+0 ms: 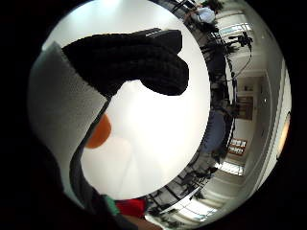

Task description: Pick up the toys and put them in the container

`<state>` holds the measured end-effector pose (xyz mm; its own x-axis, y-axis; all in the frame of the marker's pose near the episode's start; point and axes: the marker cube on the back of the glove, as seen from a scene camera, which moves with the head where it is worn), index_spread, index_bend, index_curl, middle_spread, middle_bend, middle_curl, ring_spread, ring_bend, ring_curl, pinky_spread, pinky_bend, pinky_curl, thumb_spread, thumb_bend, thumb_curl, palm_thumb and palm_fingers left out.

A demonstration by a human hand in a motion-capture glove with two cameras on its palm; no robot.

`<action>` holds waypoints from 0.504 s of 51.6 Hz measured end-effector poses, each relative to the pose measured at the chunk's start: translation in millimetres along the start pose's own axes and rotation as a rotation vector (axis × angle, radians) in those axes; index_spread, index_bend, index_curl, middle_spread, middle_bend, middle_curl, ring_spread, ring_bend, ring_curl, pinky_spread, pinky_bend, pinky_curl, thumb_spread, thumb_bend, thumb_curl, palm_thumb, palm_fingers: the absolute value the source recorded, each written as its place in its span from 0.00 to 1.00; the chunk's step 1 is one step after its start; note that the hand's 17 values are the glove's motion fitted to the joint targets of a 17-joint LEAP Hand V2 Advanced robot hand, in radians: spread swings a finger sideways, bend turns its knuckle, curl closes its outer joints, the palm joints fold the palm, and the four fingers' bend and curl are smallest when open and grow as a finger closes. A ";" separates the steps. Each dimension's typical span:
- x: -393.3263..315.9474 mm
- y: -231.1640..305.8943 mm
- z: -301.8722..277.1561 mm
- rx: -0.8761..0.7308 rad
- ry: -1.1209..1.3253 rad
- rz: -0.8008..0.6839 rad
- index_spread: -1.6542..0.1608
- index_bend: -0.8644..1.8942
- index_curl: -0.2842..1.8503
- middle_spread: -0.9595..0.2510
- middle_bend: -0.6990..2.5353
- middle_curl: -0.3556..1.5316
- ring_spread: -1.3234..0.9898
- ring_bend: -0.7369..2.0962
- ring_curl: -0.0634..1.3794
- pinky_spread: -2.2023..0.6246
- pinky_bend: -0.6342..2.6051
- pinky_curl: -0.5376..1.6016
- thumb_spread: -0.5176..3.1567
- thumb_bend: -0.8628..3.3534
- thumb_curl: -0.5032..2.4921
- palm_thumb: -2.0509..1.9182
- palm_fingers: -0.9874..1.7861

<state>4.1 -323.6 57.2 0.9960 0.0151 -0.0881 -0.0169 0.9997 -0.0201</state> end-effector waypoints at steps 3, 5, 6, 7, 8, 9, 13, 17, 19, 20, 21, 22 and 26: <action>-4.3 -3.3 11.4 -0.025 -0.009 0.007 0.71 0.33 0.21 0.70 0.26 0.33 0.57 0.35 0.25 0.83 0.61 0.41 0.42 0.20 0.28 0.51 0.27; -5.8 -5.8 19.4 -0.039 -0.015 0.007 0.71 0.33 0.20 0.70 0.26 0.33 0.57 0.35 0.26 0.83 0.61 0.41 0.42 0.20 0.28 0.51 0.27; -6.6 -6.9 23.4 -0.045 -0.019 0.007 0.72 0.33 0.20 0.70 0.26 0.33 0.57 0.35 0.26 0.83 0.61 0.41 0.42 0.20 0.28 0.51 0.27; -7.7 -7.8 27.5 -0.050 -0.025 0.008 0.72 0.33 0.20 0.70 0.26 0.33 0.57 0.35 0.26 0.83 0.61 0.41 0.42 0.20 0.28 0.51 0.27; -9.1 -8.5 31.5 -0.055 -0.034 0.011 0.72 0.33 0.20 0.70 0.26 0.33 0.57 0.35 0.26 0.83 0.61 0.41 0.42 0.20 0.28 0.51 0.27; -10.5 -8.9 35.0 -0.060 -0.044 0.014 0.72 0.33 0.19 0.70 0.26 0.33 0.57 0.34 0.26 0.83 0.61 0.41 0.42 0.20 0.28 0.51 0.27; -9.0 -12.1 43.4 -0.069 -0.055 0.011 0.72 0.34 0.19 0.71 0.26 0.33 0.57 0.34 0.26 0.82 0.61 0.41 0.42 0.20 0.28 0.51 0.27; -9.9 -13.7 52.5 -0.093 -0.054 0.010 0.72 0.34 0.19 0.71 0.26 0.33 0.57 0.34 0.26 0.82 0.61 0.41 0.42 0.20 0.28 0.51 0.27; -7.0 -16.2 58.1 -0.114 -0.049 0.010 0.72 0.34 0.19 0.71 0.26 0.32 0.57 0.34 0.26 0.82 0.61 0.41 0.41 0.19 0.28 0.51 0.27; -4.9 -17.5 60.3 -0.123 -0.044 0.009 0.72 0.34 0.19 0.71 0.26 0.32 0.57 0.34 0.26 0.82 0.61 0.41 0.41 0.19 0.27 0.51 0.27; -3.4 -18.4 62.3 -0.130 -0.039 0.007 0.71 0.34 0.19 0.71 0.26 0.32 0.57 0.34 0.26 0.82 0.61 0.41 0.41 0.19 0.27 0.51 0.27; -2.7 -18.9 64.3 -0.137 -0.033 0.004 0.71 0.34 0.19 0.71 0.25 0.32 0.57 0.34 0.27 0.82 0.61 0.41 0.41 0.19 0.27 0.51 0.27; -3.9 -19.2 73.3 -0.165 -0.021 -0.006 0.71 0.34 0.19 0.71 0.25 0.32 0.57 0.33 0.27 0.82 0.61 0.41 0.41 0.19 0.27 0.51 0.27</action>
<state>6.9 -341.4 130.9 0.9977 0.0112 -0.0663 -0.0233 0.9826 -0.1845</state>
